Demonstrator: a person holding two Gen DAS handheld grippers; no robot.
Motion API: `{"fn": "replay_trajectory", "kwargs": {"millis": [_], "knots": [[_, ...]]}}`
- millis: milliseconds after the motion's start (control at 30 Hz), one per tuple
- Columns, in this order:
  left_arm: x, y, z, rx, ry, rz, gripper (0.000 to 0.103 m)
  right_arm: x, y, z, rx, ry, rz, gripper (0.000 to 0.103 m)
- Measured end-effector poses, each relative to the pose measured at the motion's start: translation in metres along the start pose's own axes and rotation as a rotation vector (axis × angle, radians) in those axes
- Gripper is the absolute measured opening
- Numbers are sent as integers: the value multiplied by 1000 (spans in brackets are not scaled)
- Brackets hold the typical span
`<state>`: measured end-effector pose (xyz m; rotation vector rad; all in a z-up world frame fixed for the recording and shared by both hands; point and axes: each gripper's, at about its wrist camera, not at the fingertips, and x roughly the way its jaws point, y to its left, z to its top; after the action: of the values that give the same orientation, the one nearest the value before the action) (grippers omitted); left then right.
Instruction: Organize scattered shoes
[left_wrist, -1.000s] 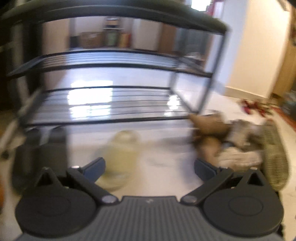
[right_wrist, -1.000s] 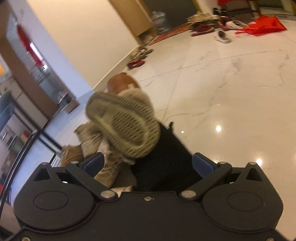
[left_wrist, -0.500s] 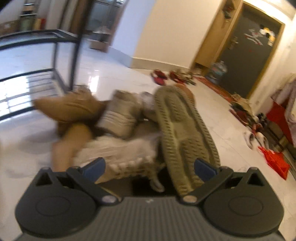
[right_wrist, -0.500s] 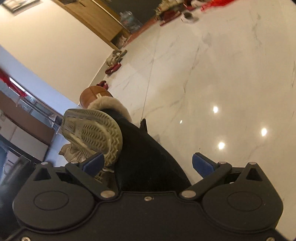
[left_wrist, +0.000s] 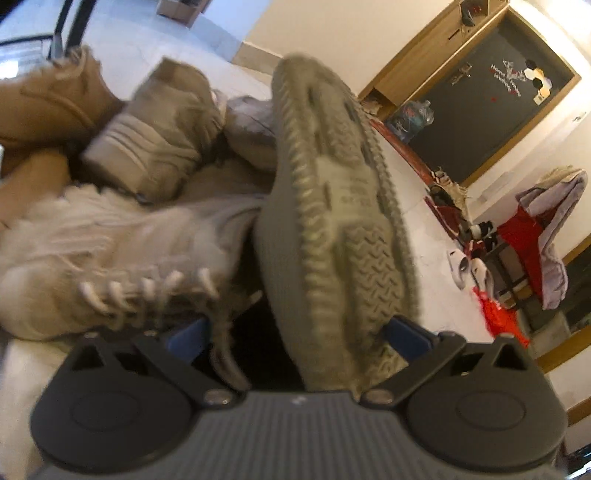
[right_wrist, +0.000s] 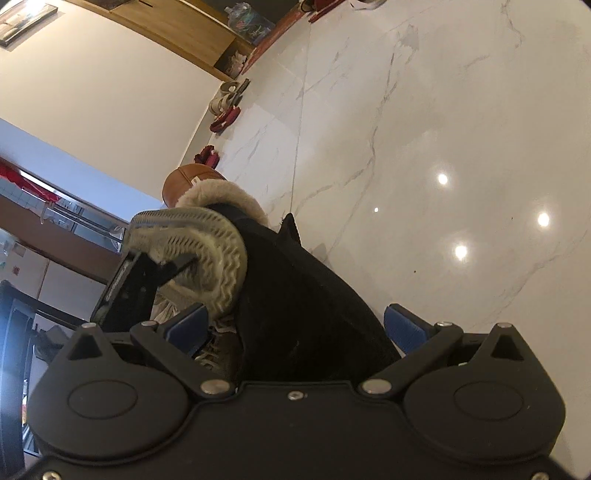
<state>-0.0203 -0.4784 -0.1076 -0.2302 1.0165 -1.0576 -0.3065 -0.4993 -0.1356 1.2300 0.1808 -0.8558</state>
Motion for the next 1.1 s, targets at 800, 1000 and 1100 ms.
{"fn": "replay_trajectory", "kwargs": {"millis": [800, 1000, 1100], "knots": [[-284, 39, 9, 103, -418, 94, 43, 1, 21, -8, -87, 17, -92, 103], [-419, 97, -58, -46, -541, 364, 42, -4, 69, -35, -256, 47, 4, 103], [-453, 118, -96, -165, -557, 452, 37, -4, 93, -57, -347, 72, 50, 103]]}}
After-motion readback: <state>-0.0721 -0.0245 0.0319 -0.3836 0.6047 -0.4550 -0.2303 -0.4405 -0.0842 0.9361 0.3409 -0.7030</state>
